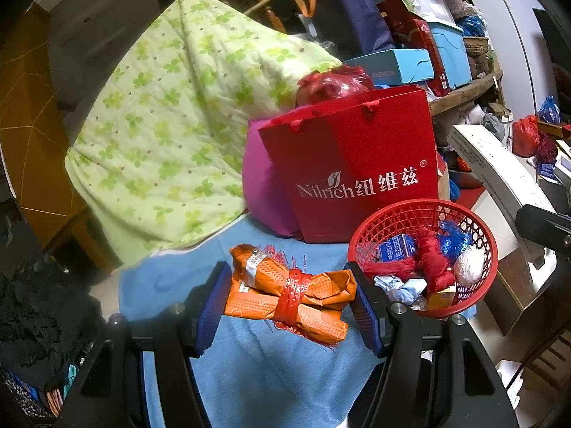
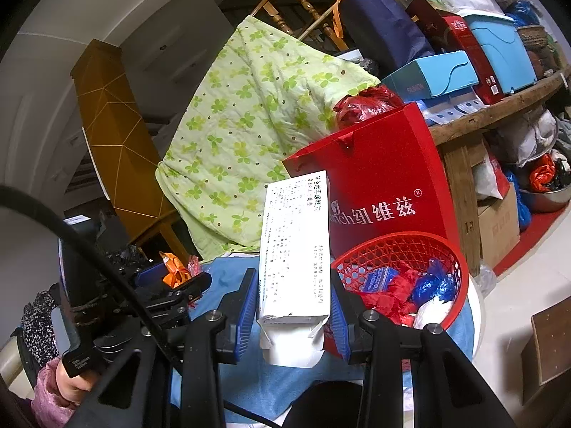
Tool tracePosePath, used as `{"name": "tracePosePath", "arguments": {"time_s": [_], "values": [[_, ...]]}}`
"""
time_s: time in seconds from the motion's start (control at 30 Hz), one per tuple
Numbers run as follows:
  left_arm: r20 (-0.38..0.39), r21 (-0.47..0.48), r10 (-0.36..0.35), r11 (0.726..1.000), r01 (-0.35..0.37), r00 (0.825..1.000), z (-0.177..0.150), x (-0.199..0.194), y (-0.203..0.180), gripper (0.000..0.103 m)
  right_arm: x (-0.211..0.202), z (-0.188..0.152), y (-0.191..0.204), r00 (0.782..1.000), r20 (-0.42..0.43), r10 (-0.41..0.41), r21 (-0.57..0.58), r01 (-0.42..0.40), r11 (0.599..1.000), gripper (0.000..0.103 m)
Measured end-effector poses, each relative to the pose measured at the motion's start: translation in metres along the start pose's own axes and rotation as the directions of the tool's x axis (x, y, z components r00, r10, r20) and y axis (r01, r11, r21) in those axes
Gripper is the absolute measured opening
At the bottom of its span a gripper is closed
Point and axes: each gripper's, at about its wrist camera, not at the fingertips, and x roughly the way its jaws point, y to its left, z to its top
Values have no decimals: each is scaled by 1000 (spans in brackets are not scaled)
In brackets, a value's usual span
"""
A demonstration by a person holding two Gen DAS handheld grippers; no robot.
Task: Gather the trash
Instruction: 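Carry the orange wrapper and white tube box toward the red basket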
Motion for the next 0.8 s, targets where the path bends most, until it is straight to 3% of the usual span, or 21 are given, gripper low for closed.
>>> {"name": "tracePosePath", "arguments": {"time_s": [0.8], "values": [[13, 43, -36, 998, 35, 999, 6, -3, -14, 66, -6, 3, -8, 1000, 15, -15, 21, 14, 1000, 40]]}}
